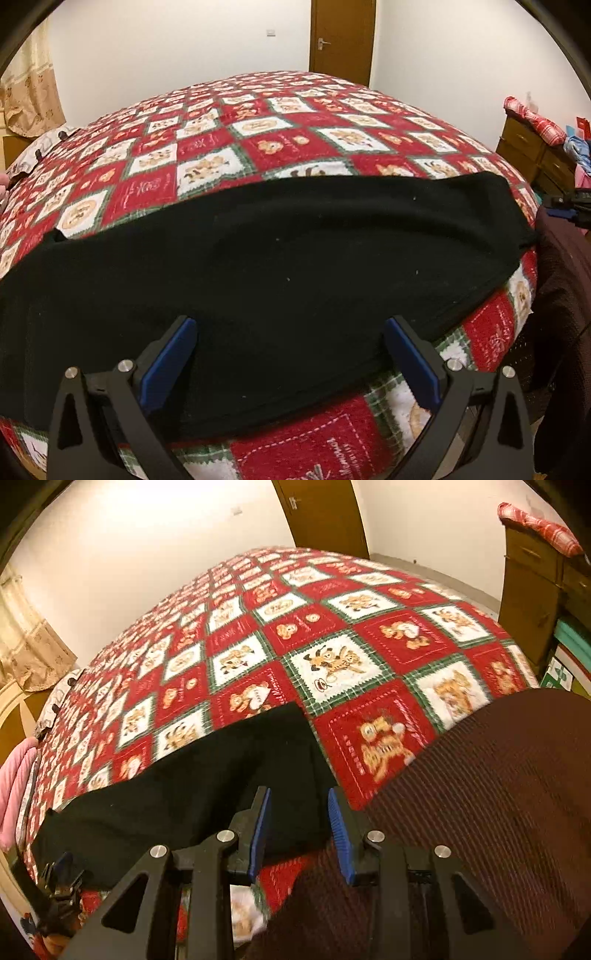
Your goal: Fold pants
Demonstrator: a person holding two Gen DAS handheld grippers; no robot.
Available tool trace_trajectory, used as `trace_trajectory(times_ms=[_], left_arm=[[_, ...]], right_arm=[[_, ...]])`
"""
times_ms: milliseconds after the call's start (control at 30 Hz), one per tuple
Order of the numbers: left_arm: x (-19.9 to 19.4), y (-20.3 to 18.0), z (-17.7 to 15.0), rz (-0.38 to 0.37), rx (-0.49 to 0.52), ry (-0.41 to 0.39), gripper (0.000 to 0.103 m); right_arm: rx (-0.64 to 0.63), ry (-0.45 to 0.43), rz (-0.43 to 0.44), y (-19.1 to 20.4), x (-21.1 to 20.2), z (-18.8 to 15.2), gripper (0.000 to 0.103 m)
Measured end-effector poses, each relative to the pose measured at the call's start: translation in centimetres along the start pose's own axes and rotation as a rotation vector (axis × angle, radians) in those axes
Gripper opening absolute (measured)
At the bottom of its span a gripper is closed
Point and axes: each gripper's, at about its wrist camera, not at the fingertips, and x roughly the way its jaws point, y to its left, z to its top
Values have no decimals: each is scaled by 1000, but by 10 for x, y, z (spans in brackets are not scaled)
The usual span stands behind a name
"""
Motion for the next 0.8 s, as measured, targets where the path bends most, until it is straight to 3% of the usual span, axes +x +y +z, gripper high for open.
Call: trace_trajectory(times_ms=[167,333,467,567,633,733,800], left_arm=[[2,-7,-2,36,39,5,103],[4,-7,-1,47,42,10,103],[6,-10,0,53,49,10,103],[6,-10,0,52,49,12,103],[6,-10,0,51,48,14,103],[7,-11,0,54,54,14,103],[7,-11,0,53,53,15,103]], right_arm=[[-79,170,-109,8,54,8,32],[-207,194,-118,20,59,11,32],[-341,201,-146,31,57,5,17],[-421,182,-243,38,55,6,6],[-480,140,-381,34,53,11,6],[-435,159,-263,21,52,19,6],[-453,184,-261,19,55,18,8]])
